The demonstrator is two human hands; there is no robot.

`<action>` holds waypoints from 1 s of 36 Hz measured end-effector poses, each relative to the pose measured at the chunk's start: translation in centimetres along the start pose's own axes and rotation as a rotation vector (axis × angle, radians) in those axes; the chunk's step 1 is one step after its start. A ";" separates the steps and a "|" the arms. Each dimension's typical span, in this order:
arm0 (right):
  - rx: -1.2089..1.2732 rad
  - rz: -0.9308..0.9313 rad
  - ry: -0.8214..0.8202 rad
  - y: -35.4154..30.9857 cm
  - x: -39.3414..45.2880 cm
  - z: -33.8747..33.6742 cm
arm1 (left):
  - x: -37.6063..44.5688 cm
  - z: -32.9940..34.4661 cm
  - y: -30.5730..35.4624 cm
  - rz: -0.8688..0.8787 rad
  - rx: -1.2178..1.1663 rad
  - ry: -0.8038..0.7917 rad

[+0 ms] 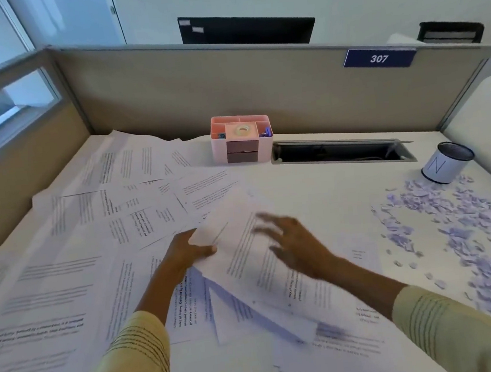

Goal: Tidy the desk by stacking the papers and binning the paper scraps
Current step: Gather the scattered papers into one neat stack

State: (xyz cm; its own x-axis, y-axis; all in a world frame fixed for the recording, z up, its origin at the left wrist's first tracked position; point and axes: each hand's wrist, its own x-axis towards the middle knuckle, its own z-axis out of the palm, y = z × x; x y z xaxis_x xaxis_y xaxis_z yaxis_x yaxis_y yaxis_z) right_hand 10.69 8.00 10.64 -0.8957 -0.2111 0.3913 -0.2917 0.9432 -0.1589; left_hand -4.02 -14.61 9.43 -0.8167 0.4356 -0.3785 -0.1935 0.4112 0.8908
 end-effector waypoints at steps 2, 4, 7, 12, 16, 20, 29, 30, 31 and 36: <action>0.098 0.284 0.032 1.8 1.7 -1.9 | -0.6 -0.1 1.7 0.132 0.018 -0.039; 0.234 0.509 0.104 3.4 3.1 -3.8 | -1.3 -0.3 3.7 0.260 0.053 -0.076; 0.413 0.773 0.077 5.1 4.7 -6.6 | -1.9 -0.2 6.7 0.400 0.112 -0.137; 0.781 0.772 -0.197 6.3 5.5 -9.9 | -3.1 0.2 11.7 0.557 0.238 -0.171; 0.883 0.698 -0.251 5.9 5.6 -10.6 | -3.2 0.0 14.1 0.640 0.353 -0.122; 0.926 0.685 -0.109 6.2 5.4 -10.7 | -3.3 -0.3 15.3 0.732 0.434 0.072; 1.242 0.638 0.403 6.0 4.9 -12.6 | -2.5 -1.4 10.8 0.538 -0.023 0.471; 1.289 0.612 0.429 6.0 5.0 -12.6 | -2.4 -1.1 10.2 0.533 -0.003 0.396; 1.321 0.591 0.439 5.9 5.0 -12.6 | -2.2 -0.7 9.8 0.532 -0.001 0.320; 1.382 0.600 0.522 5.1 5.3 -12.0 | -2.8 2.2 9.9 0.525 -0.057 0.141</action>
State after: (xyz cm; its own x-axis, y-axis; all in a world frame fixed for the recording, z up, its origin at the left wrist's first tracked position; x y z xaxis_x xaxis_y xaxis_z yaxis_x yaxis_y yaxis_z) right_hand 8.51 14.79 22.77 -0.8643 0.4698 0.1795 -0.2813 -0.1557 -0.9469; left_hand -2.40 -10.00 18.72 -0.8757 0.4576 0.1542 0.2336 0.1221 0.9646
